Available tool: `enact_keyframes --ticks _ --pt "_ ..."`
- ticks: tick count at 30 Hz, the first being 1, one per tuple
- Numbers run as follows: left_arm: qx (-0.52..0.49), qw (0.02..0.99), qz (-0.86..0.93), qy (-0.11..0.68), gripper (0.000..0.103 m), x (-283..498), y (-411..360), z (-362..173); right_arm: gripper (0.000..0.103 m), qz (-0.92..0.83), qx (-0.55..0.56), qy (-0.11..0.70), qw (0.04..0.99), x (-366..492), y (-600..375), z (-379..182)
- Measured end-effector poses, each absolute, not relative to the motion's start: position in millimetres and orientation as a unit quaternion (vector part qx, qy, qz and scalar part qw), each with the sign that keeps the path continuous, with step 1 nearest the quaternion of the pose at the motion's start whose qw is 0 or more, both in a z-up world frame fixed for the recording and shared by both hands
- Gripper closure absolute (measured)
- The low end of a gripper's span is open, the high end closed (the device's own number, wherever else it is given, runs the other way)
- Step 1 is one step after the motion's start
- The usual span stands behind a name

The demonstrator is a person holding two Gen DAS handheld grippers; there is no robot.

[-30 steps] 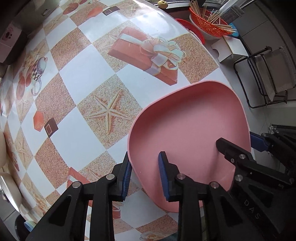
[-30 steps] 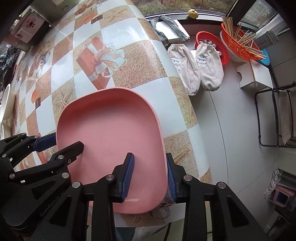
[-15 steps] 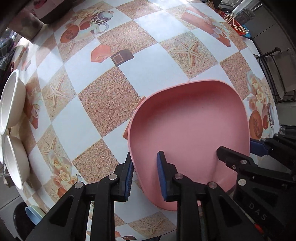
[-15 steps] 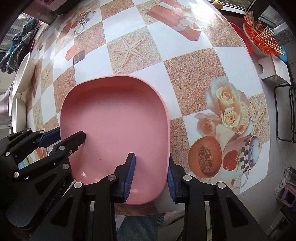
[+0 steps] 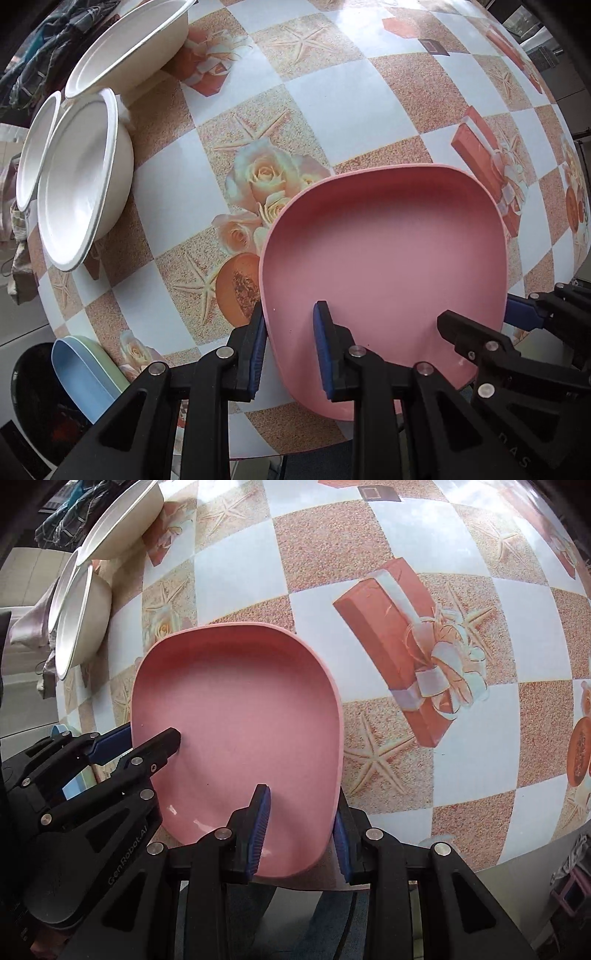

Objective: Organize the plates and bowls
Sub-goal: 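Lift the pink plate with both grippers and carry it toward the blue plate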

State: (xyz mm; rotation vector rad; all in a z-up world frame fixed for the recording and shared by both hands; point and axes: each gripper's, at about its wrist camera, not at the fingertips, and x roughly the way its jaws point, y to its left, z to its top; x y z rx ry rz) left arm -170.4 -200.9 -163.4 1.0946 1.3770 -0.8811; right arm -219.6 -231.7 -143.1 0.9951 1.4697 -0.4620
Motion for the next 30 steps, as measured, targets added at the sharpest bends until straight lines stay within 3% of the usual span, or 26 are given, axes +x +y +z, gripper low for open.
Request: enact_keyframes --ticks 22,30 --pt "0.458 0.557 -0.391 0.572 0.076 -142.7 -146.7 -145.7 0.066 -0.204 0.382 0.657 0.617 -200.6 -206.5 -136.8" --pt "0.456 0.533 -0.395 0.593 0.076 -139.9 -129.1 -144.1 0.067 -0.206 0.456 0.639 0.585 -220.4 -214.0 -140.1"
